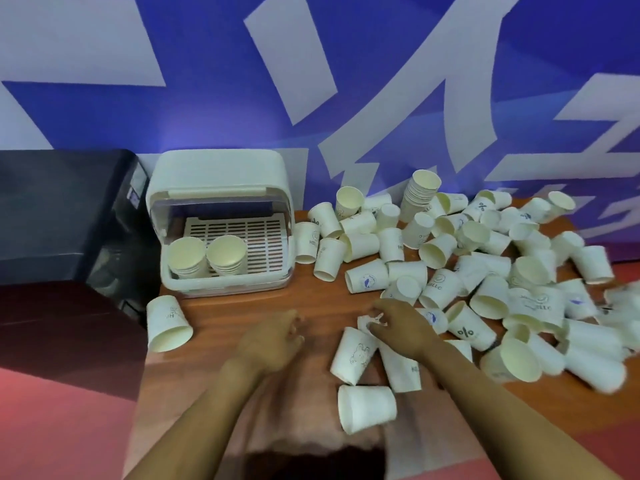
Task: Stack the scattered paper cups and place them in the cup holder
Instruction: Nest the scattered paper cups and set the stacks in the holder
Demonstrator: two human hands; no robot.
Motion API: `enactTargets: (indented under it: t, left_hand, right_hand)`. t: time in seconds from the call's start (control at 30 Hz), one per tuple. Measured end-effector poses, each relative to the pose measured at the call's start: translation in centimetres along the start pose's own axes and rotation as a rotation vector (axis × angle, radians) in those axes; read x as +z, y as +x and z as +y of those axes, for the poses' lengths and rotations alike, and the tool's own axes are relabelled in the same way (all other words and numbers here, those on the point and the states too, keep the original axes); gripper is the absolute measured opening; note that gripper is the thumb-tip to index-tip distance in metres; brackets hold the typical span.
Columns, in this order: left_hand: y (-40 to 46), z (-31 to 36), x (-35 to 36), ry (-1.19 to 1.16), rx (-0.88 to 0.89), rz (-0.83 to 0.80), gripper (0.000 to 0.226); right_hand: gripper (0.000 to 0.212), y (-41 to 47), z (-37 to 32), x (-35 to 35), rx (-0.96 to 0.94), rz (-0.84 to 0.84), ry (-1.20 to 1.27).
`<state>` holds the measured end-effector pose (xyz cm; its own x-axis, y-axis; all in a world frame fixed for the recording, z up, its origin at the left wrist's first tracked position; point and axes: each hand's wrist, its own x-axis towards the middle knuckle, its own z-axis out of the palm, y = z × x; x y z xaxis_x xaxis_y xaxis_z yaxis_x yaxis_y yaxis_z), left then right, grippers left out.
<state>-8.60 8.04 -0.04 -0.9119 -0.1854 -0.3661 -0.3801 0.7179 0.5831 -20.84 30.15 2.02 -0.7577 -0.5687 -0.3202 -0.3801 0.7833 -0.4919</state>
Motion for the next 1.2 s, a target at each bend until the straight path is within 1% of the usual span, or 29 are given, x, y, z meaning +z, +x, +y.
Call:
enactTargets:
  t: [0.13,0.3,0.37,0.57,0.7,0.8,0.93,1.0,1.1,1.2]
  left_hand:
    - [1.6,3.6,3.8,-0.036,-0.065,-0.042,0.042]
    - [2.9,6.3,7.0,0.005,-0.18,-0.007,0.042]
    - [3.4,7.1,7.7,0.031,-0.222,0.002,0.044]
    - [4.5,8.1,9.5,0.006,-0.278,0.007,0.062]
    - [4.4,8.4,10.5,0.0,-0.27,0.033,0.056]
    - [4.2,8.6,10.9,-0.018,-0.273,0.065,0.062]
    - [4.1,8.9,10.6,-0.016,-0.262,0.099,0.061]
    - [2.9,9.1,10.1,0.003,-0.257,0.141,0.061]
    - [2.9,9.0,9.6,0.021,-0.272,0.14,0.067]
    - [2.6,9.0,8.9,0.025,-0.275,0.172,0.063]
  right_hand:
    - [0.032,0.8,3.8,-1.6,-0.067,-0.035,-0.177]
    - [0.052,2.0,5.8,-2.3,-0.167,-0.18,-0.46]
    - [0.056,2.5,6.5,-2.0,-0.225,-0.201,-0.514]
    - [0.06,3.3,8.2,-0.9,-0.299,-0.218,-0.549]
    - [0.063,3.6,8.3,-0.7,-0.326,-0.198,-0.578]
    - [0.065,3.5,8.3,-0.6,-0.319,-0.187,-0.578]
    - [0.066,3.7,8.3,-0.6,-0.311,-0.168,-0.592]
    - [0.065,2.8,7.9,-0.7,-0.332,-0.144,-0.581]
    - [0.066,2.6,8.1,-0.9,-0.322,-0.108,-0.52]
    - [0.068,2.2,7.8,-1.4,-0.319,-0.043,-0.476]
